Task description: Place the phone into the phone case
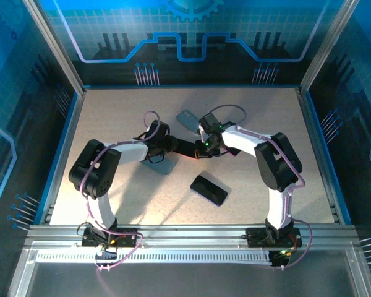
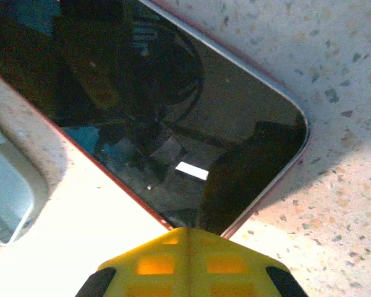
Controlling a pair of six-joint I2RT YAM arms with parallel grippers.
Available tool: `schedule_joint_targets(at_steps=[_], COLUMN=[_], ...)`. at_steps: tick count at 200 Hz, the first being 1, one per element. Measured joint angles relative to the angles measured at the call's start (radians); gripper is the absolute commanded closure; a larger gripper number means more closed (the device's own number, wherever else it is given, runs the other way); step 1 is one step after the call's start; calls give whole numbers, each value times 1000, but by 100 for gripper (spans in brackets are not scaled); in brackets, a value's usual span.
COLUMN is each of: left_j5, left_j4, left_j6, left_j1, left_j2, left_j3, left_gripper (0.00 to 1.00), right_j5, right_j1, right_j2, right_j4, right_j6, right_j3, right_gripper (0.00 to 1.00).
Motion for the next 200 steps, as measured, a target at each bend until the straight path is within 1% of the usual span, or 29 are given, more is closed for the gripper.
schedule_joint_targets(at_steps=[47,91,124,162,200], left_j5=[0,0,0,0,0], left_j4=[-5,-7,-8,-9,-10], left_j6=[2,2,2,2,2], left_j1=[0,-1,-2,-2,-2], left_j2=[0,-1,-1,-1,-1], left_j3=[2,2,2,2,2], left_gripper=[66,66,67,66,66], right_j5=[15,33,37,42,98], right_j1=[-53,-92,-93,-91,-64], right_j2=[-2,65,111,117,129], right_j4=[-29,-48,-62,-65,-87], right_j6=[-26,-53,-57,-64,-87], right_j3=[109,156,156,158,178], right_gripper=[100,100,100,100,100])
